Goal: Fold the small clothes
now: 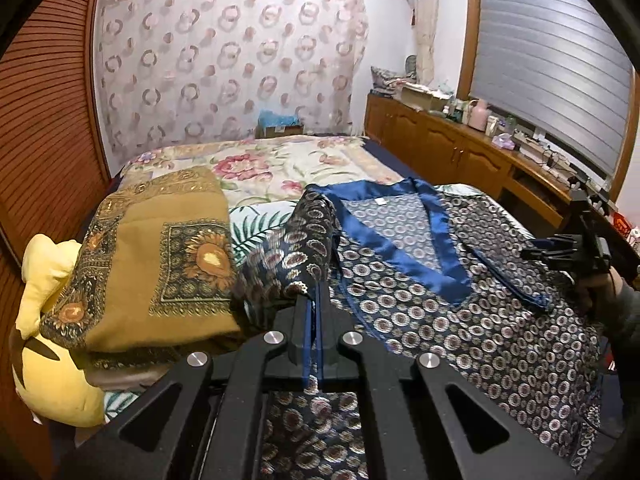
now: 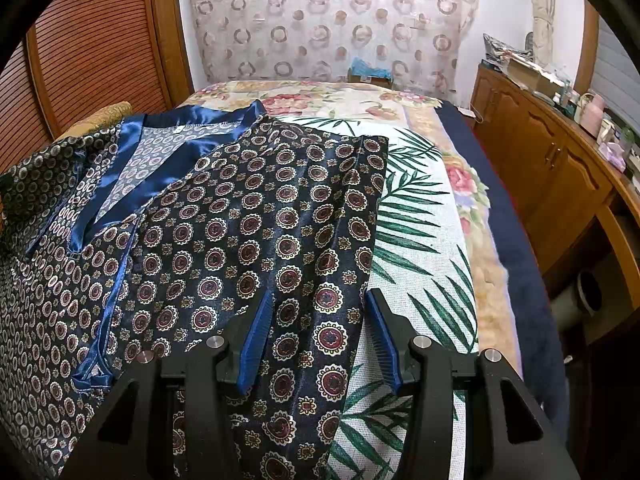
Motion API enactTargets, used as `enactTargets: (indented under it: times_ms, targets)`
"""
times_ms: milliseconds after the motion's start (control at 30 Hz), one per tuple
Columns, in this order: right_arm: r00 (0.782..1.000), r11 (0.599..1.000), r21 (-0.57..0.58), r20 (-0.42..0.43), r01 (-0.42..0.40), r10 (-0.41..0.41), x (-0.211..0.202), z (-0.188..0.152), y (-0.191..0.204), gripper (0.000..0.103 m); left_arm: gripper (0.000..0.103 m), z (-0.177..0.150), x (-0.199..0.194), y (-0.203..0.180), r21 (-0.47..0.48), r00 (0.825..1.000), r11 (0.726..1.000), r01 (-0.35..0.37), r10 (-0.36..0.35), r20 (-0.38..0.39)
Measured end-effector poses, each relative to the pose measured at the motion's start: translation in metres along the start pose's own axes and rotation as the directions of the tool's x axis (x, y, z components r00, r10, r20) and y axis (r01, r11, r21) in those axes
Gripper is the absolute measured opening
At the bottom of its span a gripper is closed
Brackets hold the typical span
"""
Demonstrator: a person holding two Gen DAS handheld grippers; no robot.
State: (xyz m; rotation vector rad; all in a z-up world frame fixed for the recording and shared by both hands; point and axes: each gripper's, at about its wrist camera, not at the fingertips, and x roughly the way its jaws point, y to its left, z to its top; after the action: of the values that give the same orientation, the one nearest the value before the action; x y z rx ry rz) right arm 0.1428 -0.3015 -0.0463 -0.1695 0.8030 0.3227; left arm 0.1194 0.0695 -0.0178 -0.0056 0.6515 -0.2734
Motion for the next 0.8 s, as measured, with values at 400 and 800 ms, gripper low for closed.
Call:
enactTargets:
  times_ms: [400, 800]
  targets:
    - [0.998, 0.999, 0.002, -0.049, -0.036, 0.036, 0.014, 0.022, -0.010, 0.050, 0.002, -0.020, -0.015, -0.021, 0.042, 1.000, 0.999, -0.004, 0.003, 0.022]
    - [0.996, 0.995, -0.047, -0.024, -0.085, 0.084, 0.007, 0.050, 0.010, 0.005, 0.002, -0.022, -0.046, -0.008, 0.007, 0.997, 1.000, -0.029, 0.028, 0.079]
